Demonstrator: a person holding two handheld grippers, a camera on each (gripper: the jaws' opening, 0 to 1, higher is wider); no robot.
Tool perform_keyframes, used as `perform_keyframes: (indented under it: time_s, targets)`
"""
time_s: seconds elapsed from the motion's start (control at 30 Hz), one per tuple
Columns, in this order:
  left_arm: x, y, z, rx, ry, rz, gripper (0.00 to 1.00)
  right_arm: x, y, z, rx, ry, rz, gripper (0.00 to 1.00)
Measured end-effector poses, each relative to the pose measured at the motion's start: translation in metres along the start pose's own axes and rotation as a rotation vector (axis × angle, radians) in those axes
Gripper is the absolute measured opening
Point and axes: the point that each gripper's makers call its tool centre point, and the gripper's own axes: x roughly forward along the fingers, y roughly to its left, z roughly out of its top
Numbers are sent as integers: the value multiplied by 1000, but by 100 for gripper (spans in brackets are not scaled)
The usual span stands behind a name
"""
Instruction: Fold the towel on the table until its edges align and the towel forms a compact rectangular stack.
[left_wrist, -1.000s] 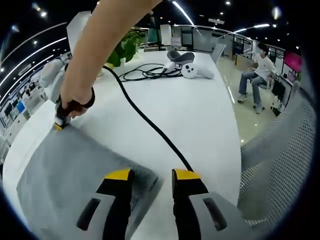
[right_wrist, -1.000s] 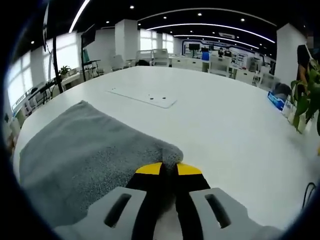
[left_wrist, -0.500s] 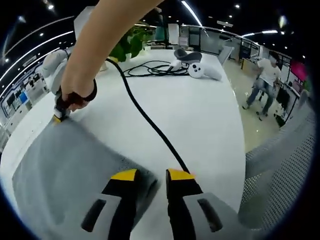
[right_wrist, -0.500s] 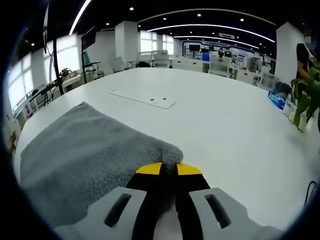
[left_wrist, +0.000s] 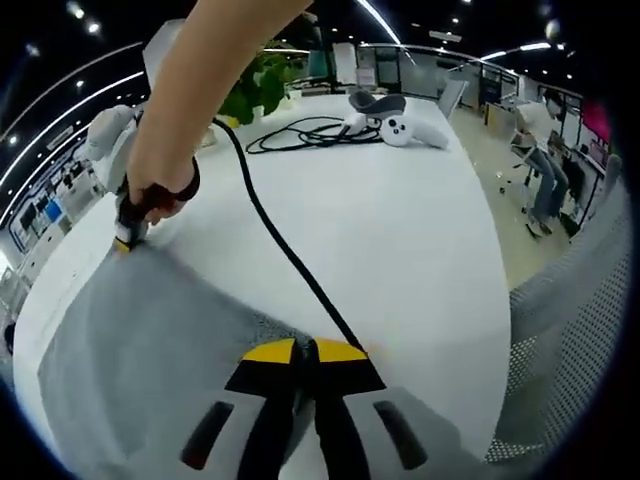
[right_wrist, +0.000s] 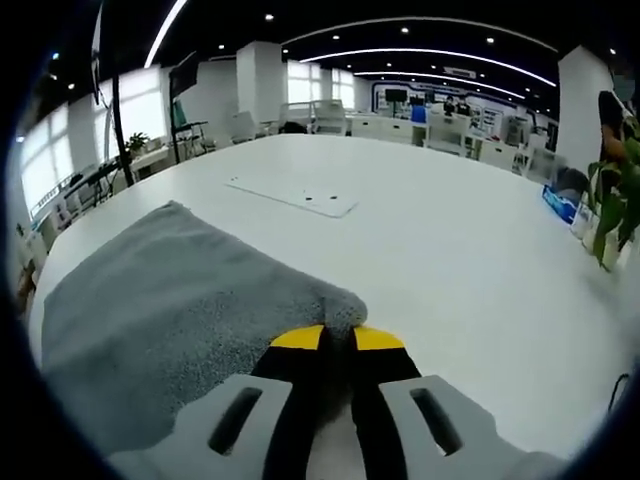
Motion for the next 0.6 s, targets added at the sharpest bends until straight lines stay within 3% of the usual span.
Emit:
perform_keyframes:
  time_s: [0.1,0.23,0.37,0.6]
  targets:
    - [-1,1,0,-3,-1,1,4,-4,-5,-1,112,37,-21,17]
    - [-2,-1,-1,13,-1,0,4,-6,-4,2,93,38,3,20]
    - [-1,0,-1,17,-3,0,4,-8,-8,7,210,1,1,26]
    - [1,0,-2,12,-7,-1,4,-12,-16,21,300,-52,-34,19]
